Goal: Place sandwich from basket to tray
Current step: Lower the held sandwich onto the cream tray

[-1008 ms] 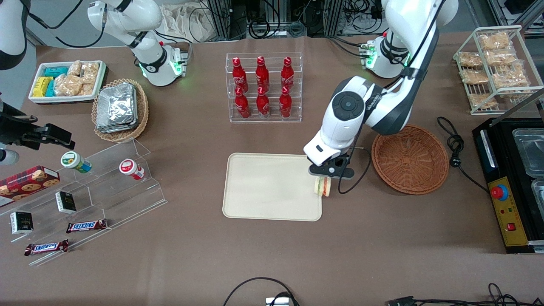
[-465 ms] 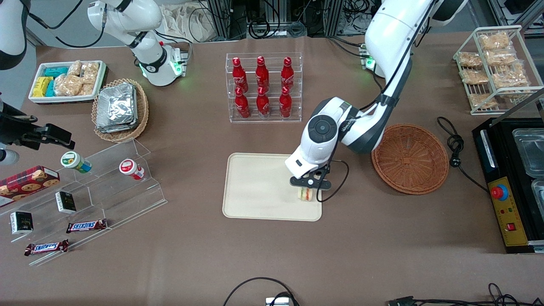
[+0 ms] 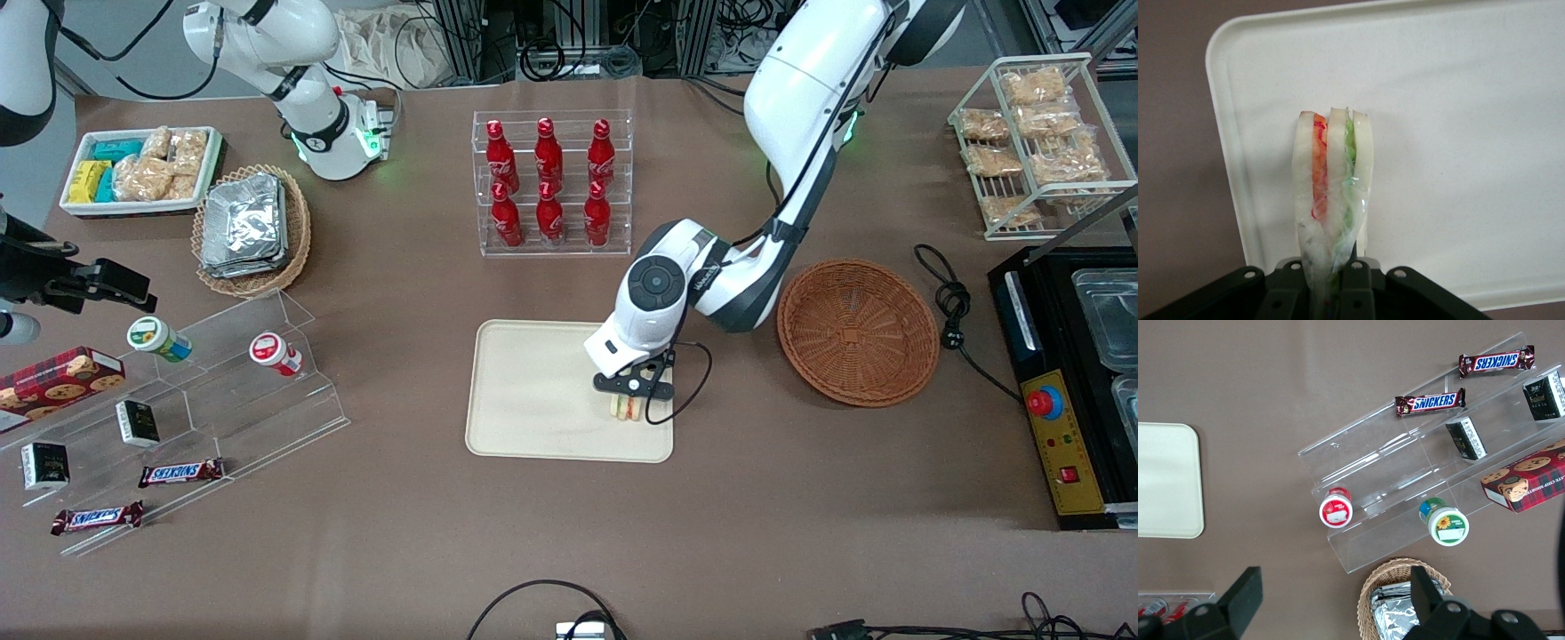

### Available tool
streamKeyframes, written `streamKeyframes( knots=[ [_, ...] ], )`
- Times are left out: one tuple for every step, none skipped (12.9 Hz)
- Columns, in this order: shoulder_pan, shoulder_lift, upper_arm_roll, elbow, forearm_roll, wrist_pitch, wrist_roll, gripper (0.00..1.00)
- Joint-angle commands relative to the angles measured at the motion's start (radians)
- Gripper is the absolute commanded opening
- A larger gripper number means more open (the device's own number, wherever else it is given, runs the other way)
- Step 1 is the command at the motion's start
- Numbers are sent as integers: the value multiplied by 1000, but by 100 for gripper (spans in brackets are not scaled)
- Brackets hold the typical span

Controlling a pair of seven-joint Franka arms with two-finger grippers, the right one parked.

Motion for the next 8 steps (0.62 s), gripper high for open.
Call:
streamKeyframes(
  knots=[
    [-11,27,8,30,1,11,-13,18],
    [-11,30,8,27,1,15,-13,21],
    [-13,32,8,27,1,15,-14,30],
    [-14,35,8,27,1,15,-16,62],
    [-22,38,8,28,3,15,-40,100],
    [-31,38,9,28,6,15,-78,100],
    [-31,37,9,30,8,15,-94,100],
    [-30,33,11,36,5,15,-98,100]
  ],
)
